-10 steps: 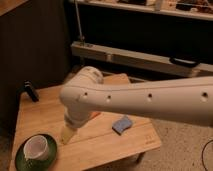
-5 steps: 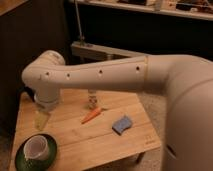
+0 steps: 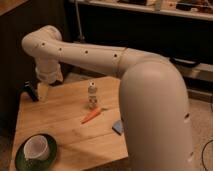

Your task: Move the arm in a circular motion

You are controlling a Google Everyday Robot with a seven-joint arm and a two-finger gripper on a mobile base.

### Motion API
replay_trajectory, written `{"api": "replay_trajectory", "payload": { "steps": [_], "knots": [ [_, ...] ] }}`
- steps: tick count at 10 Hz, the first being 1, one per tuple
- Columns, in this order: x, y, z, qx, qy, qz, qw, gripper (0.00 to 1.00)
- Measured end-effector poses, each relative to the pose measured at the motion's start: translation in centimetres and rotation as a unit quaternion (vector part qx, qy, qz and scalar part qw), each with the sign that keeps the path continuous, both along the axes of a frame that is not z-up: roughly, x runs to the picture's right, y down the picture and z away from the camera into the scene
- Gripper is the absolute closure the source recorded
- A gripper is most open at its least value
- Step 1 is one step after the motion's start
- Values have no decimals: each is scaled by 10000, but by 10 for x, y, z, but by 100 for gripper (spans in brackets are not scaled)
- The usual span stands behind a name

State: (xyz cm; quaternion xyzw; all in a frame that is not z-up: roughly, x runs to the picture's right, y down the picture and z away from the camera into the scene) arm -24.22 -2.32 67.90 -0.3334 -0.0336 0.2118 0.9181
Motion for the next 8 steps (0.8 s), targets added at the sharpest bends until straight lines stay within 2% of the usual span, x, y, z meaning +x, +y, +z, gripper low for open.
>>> {"api": "replay_trajectory", "payload": {
  "steps": [1,2,4,6,8],
  "knots": [
    [12,-13,11,-17,63,50,10000,20],
    [38,-33,29,-63,187,168,9997,20],
    [76,-50,49,-124,351,387,9986,20],
    [145,-58,71,-220,601,732,9953,20],
    [200,-51,80,-282,785,1053,9909,20]
  ]
}}
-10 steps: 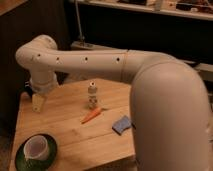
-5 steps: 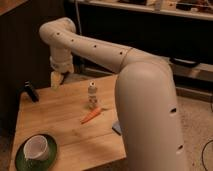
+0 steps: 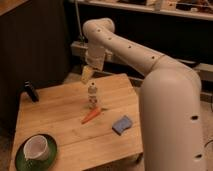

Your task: Move the arm in a circular motion

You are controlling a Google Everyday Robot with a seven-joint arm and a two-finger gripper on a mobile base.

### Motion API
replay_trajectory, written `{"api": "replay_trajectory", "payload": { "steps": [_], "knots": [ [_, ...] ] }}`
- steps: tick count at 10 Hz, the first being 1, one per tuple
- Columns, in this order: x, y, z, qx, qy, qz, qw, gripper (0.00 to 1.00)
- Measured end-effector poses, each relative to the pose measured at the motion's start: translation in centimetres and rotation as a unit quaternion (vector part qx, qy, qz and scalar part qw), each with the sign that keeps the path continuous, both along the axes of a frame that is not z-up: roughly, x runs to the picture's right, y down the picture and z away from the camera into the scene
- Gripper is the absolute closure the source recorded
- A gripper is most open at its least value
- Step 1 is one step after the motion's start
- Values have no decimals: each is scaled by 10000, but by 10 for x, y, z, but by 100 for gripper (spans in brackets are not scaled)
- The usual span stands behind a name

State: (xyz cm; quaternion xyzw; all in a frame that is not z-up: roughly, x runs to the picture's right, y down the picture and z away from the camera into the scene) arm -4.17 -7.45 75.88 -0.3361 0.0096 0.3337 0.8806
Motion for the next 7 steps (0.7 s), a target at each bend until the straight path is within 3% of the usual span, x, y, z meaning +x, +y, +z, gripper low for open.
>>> {"api": "replay_trajectory", "payload": {
  "steps": [3,4,7],
  "knots": [
    [66,28,-7,-71,253,440,9987,20],
    [97,46,-14,-111,387,665,9970,20],
    [151,90,-36,-212,664,1113,9913,20]
  ]
}}
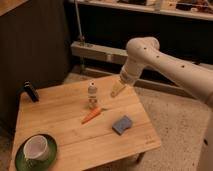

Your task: Move the arm in a circular motion

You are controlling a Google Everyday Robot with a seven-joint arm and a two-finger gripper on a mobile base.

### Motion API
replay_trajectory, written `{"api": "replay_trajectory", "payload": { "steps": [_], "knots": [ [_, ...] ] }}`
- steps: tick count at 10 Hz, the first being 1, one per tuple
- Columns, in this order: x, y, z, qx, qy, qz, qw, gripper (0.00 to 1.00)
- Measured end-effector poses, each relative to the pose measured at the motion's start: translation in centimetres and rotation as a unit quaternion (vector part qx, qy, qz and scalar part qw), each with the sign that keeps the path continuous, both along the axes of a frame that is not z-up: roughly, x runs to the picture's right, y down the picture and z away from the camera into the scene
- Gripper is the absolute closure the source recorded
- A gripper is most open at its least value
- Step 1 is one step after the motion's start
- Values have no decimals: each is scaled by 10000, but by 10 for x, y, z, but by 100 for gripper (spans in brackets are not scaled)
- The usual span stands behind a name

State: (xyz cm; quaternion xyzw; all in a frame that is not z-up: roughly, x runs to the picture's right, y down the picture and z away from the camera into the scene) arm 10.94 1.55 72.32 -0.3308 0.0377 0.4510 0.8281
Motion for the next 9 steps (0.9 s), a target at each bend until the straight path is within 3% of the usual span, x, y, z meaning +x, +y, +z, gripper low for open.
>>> {"api": "replay_trajectory", "payload": {
  "steps": [3,5,7,9],
  "knots": [
    [51,61,-29,-149,305,504,9982,20],
    [80,120,-57,-238,534,870,9945,20],
    [93,175,-95,-225,700,1071,9915,20],
    [87,209,-127,-157,703,1002,9924,20]
  ]
}}
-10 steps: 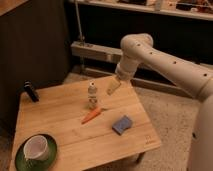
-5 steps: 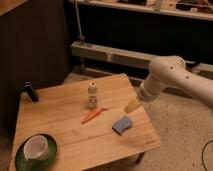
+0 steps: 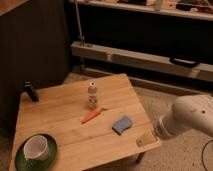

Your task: Move the arm in a circular motion

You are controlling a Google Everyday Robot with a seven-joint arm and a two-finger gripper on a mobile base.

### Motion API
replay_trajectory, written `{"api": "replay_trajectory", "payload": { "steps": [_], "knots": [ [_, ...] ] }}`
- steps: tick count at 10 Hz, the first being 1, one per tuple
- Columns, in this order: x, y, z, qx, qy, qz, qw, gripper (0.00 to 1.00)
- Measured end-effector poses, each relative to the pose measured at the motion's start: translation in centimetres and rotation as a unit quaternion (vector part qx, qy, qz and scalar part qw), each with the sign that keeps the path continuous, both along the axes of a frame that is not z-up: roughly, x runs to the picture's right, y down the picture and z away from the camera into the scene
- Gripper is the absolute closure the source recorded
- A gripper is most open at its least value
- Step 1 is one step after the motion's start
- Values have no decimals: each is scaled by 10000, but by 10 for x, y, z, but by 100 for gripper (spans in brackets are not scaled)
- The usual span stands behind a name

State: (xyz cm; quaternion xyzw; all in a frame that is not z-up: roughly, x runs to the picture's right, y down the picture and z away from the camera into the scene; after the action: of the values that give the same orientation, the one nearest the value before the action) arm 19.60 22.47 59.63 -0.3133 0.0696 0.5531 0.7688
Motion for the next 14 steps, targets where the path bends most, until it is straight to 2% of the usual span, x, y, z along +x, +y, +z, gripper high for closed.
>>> {"api": "replay_trajectory", "payload": {
  "steps": [2,4,7,9,10,11,13,14],
  "knots": [
    [-18,15,-19,76,-152,-216,9996,20],
    [-43,15,-25,136,-332,-425,9985,20],
    [-126,5,-27,229,-812,-899,9924,20],
    [-187,-2,-26,273,-1167,-1257,9848,20],
    [-208,-6,-26,292,-1293,-1394,9813,20],
    [-240,-11,-26,325,-1476,-1593,9756,20],
    [-285,-20,-23,375,-1724,-1872,9663,20],
    [-314,-28,-19,411,-1853,-2077,9596,20]
  ]
}}
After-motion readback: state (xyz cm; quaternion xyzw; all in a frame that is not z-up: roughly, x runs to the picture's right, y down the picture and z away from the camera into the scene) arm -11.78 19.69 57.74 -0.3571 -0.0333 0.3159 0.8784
